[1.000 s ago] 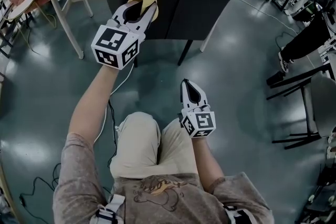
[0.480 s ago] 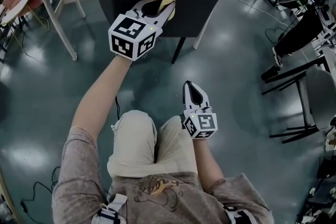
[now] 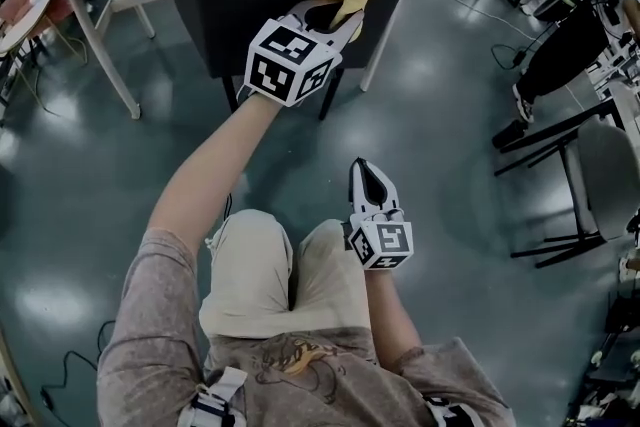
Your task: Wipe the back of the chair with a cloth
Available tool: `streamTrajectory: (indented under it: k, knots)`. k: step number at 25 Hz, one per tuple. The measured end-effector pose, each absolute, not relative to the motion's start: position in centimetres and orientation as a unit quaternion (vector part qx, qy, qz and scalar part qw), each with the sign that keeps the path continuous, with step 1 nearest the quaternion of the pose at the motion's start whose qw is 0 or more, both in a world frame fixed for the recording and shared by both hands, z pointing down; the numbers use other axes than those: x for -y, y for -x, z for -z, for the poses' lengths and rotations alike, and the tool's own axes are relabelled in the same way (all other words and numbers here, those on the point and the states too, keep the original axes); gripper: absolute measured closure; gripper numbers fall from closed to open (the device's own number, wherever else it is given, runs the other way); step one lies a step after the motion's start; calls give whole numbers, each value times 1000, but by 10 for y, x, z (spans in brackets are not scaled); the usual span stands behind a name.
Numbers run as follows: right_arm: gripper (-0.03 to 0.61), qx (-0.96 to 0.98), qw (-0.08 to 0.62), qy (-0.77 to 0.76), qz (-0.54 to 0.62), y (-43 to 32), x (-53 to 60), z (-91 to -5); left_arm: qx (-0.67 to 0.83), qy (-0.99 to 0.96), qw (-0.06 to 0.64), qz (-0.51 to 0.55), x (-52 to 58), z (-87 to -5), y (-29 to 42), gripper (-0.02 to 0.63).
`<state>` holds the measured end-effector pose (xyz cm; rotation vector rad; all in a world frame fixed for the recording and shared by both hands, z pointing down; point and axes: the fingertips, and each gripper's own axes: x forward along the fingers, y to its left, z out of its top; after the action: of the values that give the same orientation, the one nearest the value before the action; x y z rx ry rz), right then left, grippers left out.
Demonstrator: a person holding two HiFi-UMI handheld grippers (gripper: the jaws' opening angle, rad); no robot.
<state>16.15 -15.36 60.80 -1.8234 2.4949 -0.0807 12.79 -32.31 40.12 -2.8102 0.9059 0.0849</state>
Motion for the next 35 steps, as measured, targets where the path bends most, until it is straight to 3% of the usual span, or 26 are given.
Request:
streamTrajectory:
  k: [15,26,35]
  knots:
    - [552,-786,17,617,35,-197,142,-619,-242,967,84,-15,304,-415,-206,555]
    - [552,-794,15,607,28,-183,146,-617,-268,959,74,-62,286,-406,-142,555]
    - [552,-799,16,600,29,-177,146,-619,-336,936,78,-68,271,-430,-42,555]
